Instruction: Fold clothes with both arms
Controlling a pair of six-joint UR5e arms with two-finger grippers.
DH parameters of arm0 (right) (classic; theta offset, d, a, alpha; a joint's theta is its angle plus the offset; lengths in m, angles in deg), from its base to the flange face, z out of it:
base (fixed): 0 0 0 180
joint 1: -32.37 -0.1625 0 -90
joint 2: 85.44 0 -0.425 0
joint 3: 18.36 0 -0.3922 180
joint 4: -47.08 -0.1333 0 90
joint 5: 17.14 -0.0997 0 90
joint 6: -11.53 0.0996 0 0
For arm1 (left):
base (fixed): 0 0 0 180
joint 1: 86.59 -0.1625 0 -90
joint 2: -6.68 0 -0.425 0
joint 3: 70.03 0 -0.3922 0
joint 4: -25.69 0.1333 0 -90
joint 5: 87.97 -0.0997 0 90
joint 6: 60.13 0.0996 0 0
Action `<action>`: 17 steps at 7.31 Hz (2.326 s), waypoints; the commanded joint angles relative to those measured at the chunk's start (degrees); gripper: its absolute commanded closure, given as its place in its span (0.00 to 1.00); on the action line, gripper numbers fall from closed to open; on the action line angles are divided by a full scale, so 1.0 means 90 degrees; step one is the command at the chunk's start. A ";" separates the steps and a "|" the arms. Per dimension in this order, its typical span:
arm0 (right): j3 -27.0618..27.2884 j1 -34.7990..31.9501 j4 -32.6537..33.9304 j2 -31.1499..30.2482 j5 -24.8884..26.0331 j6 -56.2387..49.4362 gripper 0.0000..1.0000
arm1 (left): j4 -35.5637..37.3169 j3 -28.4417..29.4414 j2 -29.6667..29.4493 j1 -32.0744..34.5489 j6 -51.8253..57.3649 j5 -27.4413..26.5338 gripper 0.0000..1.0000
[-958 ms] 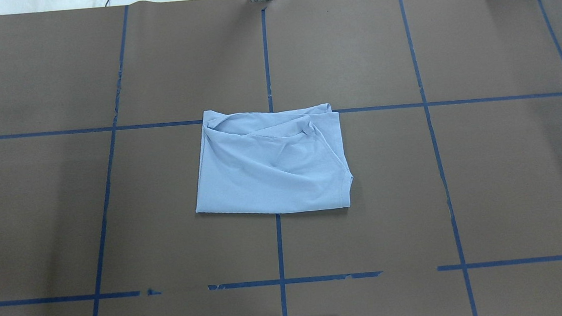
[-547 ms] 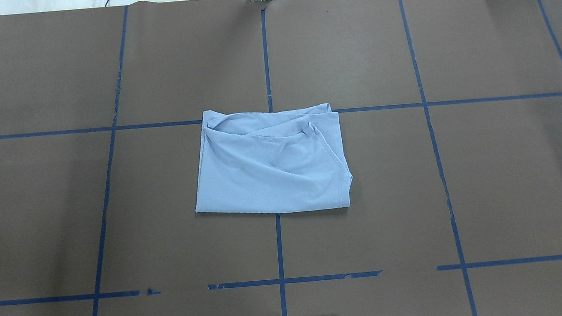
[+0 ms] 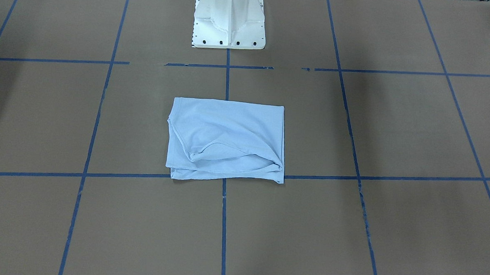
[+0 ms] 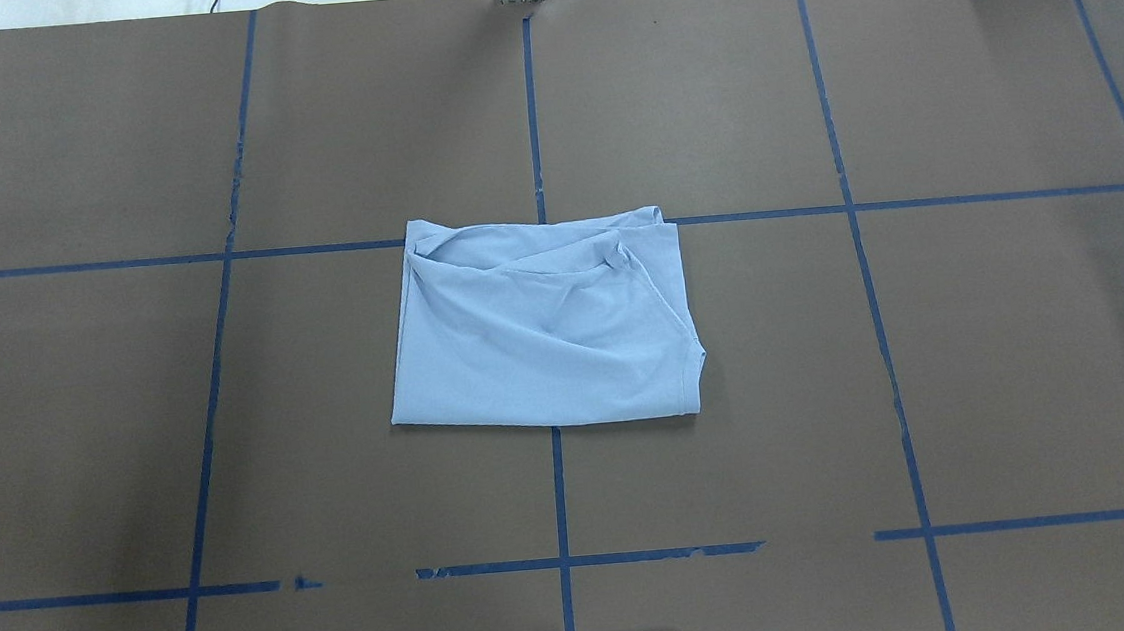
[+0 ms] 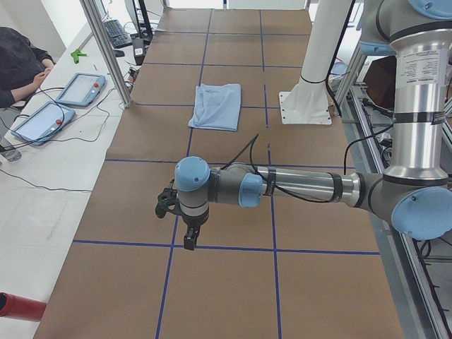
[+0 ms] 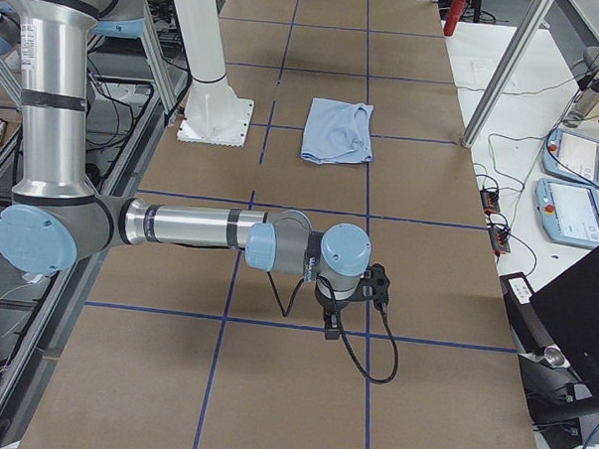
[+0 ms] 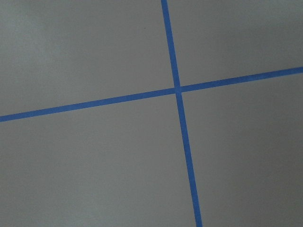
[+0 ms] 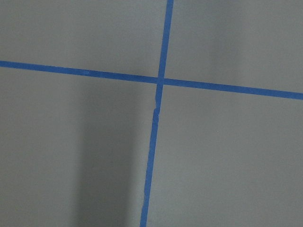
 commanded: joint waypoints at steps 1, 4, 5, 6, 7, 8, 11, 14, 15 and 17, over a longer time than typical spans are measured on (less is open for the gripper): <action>-0.0002 -0.0007 -0.0001 0.0009 0.0014 -0.0009 0.00 | -0.0004 -0.0112 -0.0002 -0.0005 -0.0006 0.0007 0.00; 0.0095 -0.0007 -0.0001 -0.0069 0.0004 0.0350 0.00 | -0.0004 -0.0112 0.0008 -0.0005 -0.0006 0.0007 0.00; 0.0115 0.0003 -0.0001 -0.0069 0.0004 0.0420 0.00 | -0.0004 -0.0092 0.0008 -0.0005 -0.0016 0.0007 0.00; 0.0115 0.0012 -0.0010 -0.0040 0.0004 0.0421 0.00 | -0.0004 -0.0054 -0.0002 -0.0005 -0.0016 0.0007 0.00; 0.0115 0.0061 -0.0010 -0.0011 0.0004 0.0421 0.00 | -0.0004 -0.0053 -0.0002 -0.0005 -0.0026 0.0007 0.00; 0.0115 0.0090 -0.0010 0.0009 0.0004 0.0421 0.00 | -0.0004 -0.0044 -0.0002 -0.0005 -0.0026 0.0007 0.00; 0.0115 0.0100 -0.0010 0.0018 -0.0006 0.0431 0.00 | -0.0013 -0.0053 -0.0021 -0.0015 -0.0026 0.0007 0.00; 0.0115 0.0100 -0.0010 0.0028 -0.0006 0.0431 0.00 | -0.0004 -0.0024 -0.0051 -0.0015 -0.0016 0.0007 0.00; 0.0115 0.0100 -0.0010 0.0028 -0.0006 0.0431 0.00 | -0.0013 -0.0024 -0.0060 -0.0015 -0.0006 0.0007 0.00; 0.0115 0.0100 -0.0010 0.0028 -0.0006 0.0431 0.00 | -0.0004 -0.0024 -0.0070 -0.0015 0.0003 0.0007 0.00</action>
